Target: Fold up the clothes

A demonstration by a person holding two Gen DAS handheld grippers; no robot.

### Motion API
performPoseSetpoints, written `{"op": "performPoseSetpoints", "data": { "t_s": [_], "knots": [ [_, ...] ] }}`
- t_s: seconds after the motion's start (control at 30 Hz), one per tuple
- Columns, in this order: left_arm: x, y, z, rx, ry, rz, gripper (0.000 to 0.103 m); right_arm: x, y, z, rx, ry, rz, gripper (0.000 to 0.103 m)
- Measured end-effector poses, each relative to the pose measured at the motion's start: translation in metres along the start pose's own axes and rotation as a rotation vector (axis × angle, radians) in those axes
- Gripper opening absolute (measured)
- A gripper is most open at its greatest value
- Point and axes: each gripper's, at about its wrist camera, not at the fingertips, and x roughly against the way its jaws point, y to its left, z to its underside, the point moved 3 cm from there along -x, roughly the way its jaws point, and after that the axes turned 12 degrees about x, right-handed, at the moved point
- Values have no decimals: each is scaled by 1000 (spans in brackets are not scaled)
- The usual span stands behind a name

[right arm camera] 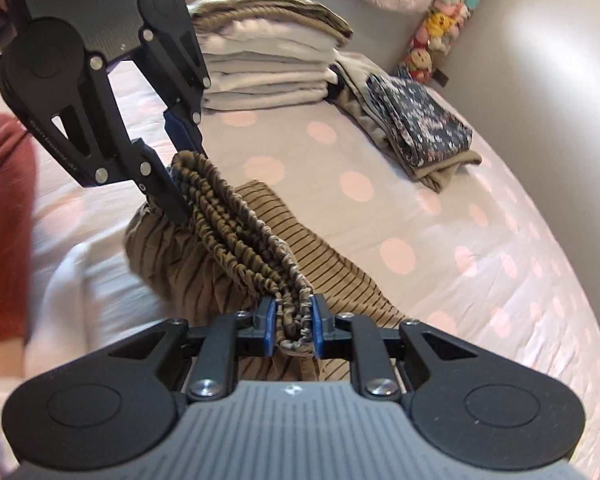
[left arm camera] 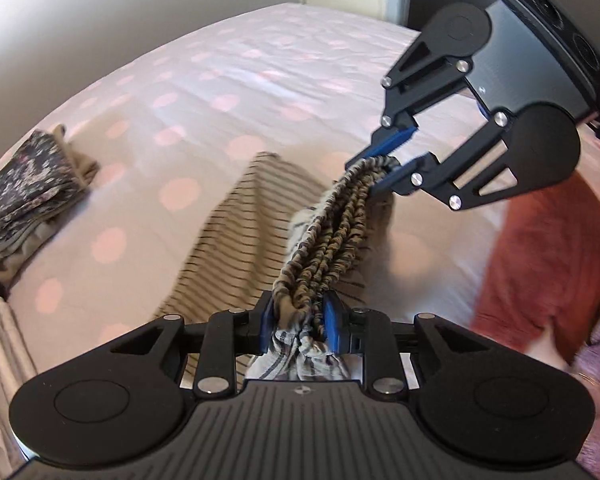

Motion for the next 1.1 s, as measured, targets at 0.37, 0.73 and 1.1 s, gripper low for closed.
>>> {"op": "performPoseSetpoints", "data": {
  "t_s": [0.37,0.73,1.1],
  "knots": [
    [-94,94,-20,116,45,13,23,-138,-66,0,-130,99,-66,21],
    [-164,153,-6,295,37,54,31,-227,-87,30,-293,108,-156,25],
    [-106,160,20,520,-202,-2,49,-157,-115,69,-632,-90,-80,67]
  ]
}}
